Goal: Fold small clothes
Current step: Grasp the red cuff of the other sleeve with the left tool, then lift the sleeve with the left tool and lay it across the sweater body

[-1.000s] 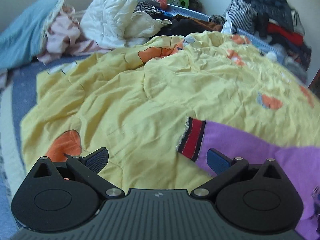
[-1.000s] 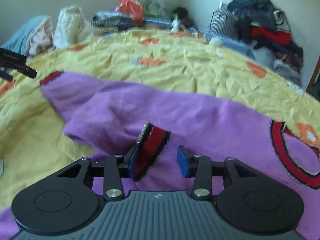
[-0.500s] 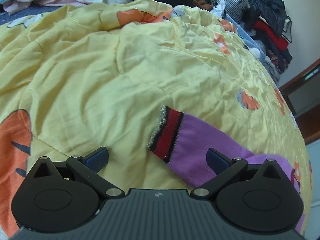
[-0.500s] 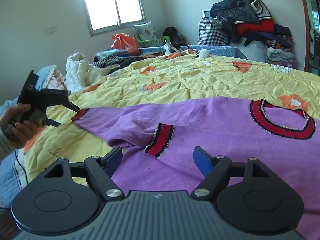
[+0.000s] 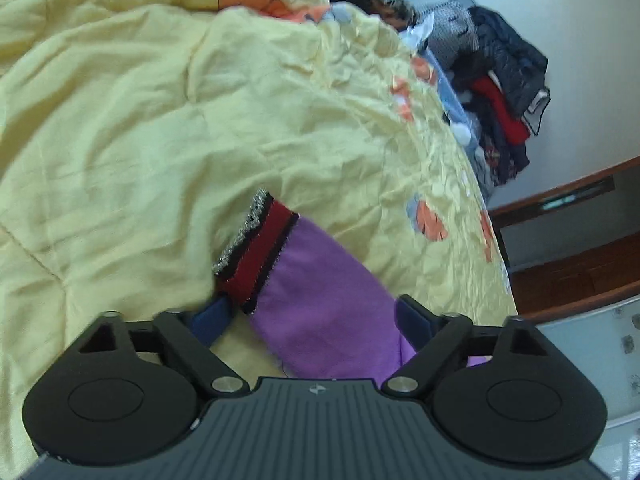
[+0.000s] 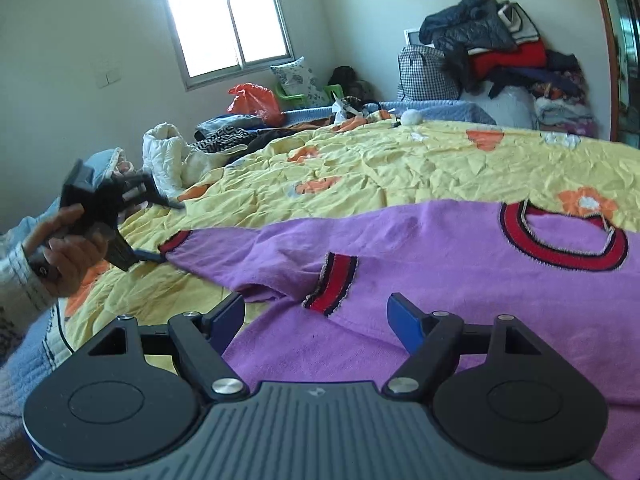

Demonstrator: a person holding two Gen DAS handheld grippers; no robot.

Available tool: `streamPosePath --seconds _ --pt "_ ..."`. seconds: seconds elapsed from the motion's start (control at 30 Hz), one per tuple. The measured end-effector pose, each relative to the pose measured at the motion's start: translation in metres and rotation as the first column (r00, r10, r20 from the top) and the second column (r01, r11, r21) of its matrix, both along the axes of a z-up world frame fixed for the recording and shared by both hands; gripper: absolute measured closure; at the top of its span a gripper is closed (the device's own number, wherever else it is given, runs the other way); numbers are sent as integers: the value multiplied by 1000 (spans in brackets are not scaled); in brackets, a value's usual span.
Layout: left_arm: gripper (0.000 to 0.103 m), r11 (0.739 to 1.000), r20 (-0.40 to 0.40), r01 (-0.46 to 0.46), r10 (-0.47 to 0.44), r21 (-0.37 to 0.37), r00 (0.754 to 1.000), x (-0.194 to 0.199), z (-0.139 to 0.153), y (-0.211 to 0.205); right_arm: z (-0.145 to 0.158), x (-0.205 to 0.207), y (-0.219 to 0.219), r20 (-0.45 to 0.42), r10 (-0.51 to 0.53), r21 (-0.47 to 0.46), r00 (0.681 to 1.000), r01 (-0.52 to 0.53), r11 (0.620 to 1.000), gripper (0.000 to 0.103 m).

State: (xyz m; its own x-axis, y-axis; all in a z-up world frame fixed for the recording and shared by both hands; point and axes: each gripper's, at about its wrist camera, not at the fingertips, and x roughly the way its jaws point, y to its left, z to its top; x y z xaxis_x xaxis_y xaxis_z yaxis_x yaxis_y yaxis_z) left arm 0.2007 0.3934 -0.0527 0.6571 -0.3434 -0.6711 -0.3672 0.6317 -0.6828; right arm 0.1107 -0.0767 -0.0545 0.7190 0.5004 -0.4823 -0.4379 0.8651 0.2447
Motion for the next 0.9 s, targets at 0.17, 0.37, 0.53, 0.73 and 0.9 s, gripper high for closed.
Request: streamPosePath --seconds 0.17,0.37,0.53,0.73,0.9 --pt "49 998 1 -55 55 -34 998 5 -6 11 0 0 -1 -12 -6 2 1000 6 1000 24" --pt "98 993 -37 -113 112 -29 993 12 -18 22 -3 -3 -4 -27 3 2 1000 -3 1000 25" --pt "98 993 124 -109 102 55 987 -4 20 8 -12 4 -6 -41 -38 -51 998 36 998 25" --pt "98 972 318 -155 93 175 944 -19 91 -14 -29 41 -25 -24 -242 -168 970 234 958 24" --pt "98 949 416 -227 120 218 901 -29 134 -9 -50 76 -14 -102 -222 -200 970 198 960 24"
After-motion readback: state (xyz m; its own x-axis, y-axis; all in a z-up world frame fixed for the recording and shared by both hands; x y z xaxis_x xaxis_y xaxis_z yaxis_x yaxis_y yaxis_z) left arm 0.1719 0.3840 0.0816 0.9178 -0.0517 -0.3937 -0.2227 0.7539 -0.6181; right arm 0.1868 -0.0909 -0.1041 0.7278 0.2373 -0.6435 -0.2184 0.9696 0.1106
